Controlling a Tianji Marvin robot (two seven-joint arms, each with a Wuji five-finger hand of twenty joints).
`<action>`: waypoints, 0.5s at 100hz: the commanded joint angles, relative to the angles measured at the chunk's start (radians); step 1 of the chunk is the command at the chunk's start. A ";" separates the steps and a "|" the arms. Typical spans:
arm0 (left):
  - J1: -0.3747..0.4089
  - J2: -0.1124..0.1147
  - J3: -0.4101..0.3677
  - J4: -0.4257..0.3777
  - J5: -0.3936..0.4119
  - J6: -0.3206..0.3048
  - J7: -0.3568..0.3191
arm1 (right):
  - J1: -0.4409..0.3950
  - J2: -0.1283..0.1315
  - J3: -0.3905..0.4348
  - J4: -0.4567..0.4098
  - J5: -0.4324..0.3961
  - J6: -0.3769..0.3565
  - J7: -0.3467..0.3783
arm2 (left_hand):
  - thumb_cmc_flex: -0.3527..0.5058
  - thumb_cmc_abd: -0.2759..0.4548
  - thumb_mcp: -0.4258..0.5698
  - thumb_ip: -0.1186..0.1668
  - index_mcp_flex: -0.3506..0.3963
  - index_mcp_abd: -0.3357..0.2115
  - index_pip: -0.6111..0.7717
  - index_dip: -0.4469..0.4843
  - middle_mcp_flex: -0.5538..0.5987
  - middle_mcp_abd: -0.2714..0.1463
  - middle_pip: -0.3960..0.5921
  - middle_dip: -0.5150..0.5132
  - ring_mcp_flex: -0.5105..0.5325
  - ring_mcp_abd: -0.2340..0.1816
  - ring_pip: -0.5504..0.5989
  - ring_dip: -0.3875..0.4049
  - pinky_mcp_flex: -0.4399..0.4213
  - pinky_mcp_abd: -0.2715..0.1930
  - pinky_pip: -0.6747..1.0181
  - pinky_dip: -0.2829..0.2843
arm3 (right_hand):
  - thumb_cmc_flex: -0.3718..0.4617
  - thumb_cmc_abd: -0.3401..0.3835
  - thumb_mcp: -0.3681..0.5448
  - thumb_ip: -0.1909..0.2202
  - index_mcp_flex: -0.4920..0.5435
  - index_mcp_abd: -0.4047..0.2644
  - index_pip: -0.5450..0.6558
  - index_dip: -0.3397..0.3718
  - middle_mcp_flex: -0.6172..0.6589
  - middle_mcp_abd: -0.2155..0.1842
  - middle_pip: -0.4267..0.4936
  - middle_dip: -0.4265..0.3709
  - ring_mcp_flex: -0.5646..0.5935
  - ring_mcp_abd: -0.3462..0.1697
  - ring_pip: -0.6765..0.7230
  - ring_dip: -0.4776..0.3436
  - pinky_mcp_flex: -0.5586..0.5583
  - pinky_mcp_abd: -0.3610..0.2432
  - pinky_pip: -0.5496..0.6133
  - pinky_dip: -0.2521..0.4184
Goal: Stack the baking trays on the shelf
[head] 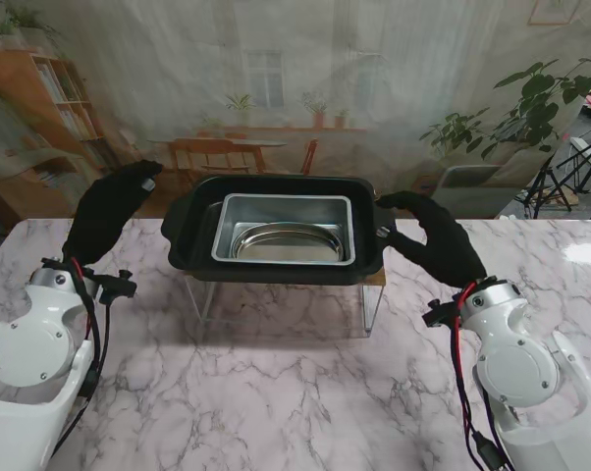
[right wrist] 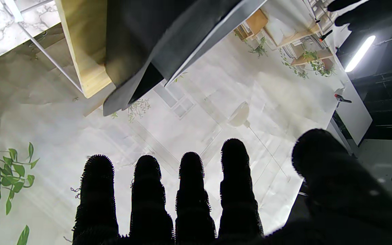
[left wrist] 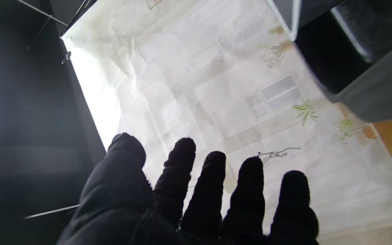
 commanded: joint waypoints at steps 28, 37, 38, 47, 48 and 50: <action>0.031 -0.025 0.083 0.118 0.097 0.010 0.098 | -0.063 -0.036 -0.068 0.074 0.001 -0.037 -0.125 | 0.012 0.019 -0.018 0.003 0.043 -0.025 0.010 0.052 0.056 -0.020 -0.009 -0.029 0.047 -0.008 0.009 -0.011 -0.046 0.001 0.142 -0.033 | -0.017 -0.042 0.051 0.002 0.049 -0.025 0.007 0.017 0.053 -0.035 0.002 0.008 0.040 -0.025 0.009 0.026 0.012 0.007 0.025 0.007; 0.019 -0.022 0.094 0.139 0.085 0.028 0.081 | -0.067 -0.039 -0.081 0.092 -0.002 -0.021 -0.140 | 0.010 0.025 -0.018 0.003 0.036 -0.027 0.005 0.050 0.042 -0.024 -0.022 -0.039 0.036 -0.015 -0.003 -0.021 -0.066 -0.011 0.154 -0.058 | -0.018 -0.044 0.056 0.002 0.055 -0.028 0.008 0.017 0.058 -0.043 -0.003 0.007 0.041 -0.028 0.011 0.025 0.013 0.012 0.028 0.005; 0.019 -0.022 0.095 0.141 0.083 0.028 0.076 | -0.068 -0.039 -0.082 0.093 -0.002 -0.020 -0.140 | 0.010 0.025 -0.018 0.003 0.035 -0.027 0.004 0.050 0.041 -0.024 -0.023 -0.040 0.036 -0.015 -0.005 -0.022 -0.067 -0.012 0.154 -0.059 | -0.019 -0.044 0.056 0.002 0.055 -0.028 0.007 0.017 0.056 -0.042 -0.004 0.007 0.041 -0.027 0.011 0.025 0.013 0.014 0.028 0.004; 0.015 -0.019 0.103 0.153 0.084 0.035 0.061 | -0.072 -0.042 -0.086 0.109 0.007 -0.028 -0.151 | 0.009 0.029 -0.018 0.003 0.033 -0.023 0.000 0.045 0.029 -0.017 -0.032 -0.046 0.029 -0.013 -0.013 -0.028 -0.078 -0.012 0.163 -0.066 | -0.018 -0.046 0.062 0.001 0.059 -0.028 0.009 0.019 0.062 -0.046 -0.005 0.008 0.042 -0.030 0.012 0.023 0.012 0.017 0.029 0.000; 0.015 -0.018 0.104 0.154 0.085 0.037 0.060 | -0.072 -0.043 -0.087 0.111 0.008 -0.031 -0.153 | 0.008 0.029 -0.018 0.003 0.033 -0.023 0.000 0.044 0.028 -0.017 -0.033 -0.047 0.030 -0.013 -0.014 -0.029 -0.079 -0.012 0.164 -0.067 | -0.018 -0.046 0.062 0.001 0.060 -0.028 0.009 0.019 0.061 -0.046 -0.005 0.008 0.042 -0.030 0.012 0.023 0.012 0.016 0.029 -0.001; 0.014 -0.018 0.104 0.155 0.089 0.038 0.058 | -0.073 -0.043 -0.087 0.116 0.011 -0.037 -0.157 | 0.008 0.030 -0.019 0.003 0.033 -0.023 0.000 0.044 0.027 -0.017 -0.033 -0.047 0.029 -0.013 -0.014 -0.029 -0.080 -0.012 0.167 -0.068 | -0.019 -0.045 0.063 0.001 0.059 -0.031 0.009 0.019 0.060 -0.047 -0.006 0.008 0.041 -0.033 0.012 0.022 0.012 0.016 0.029 -0.002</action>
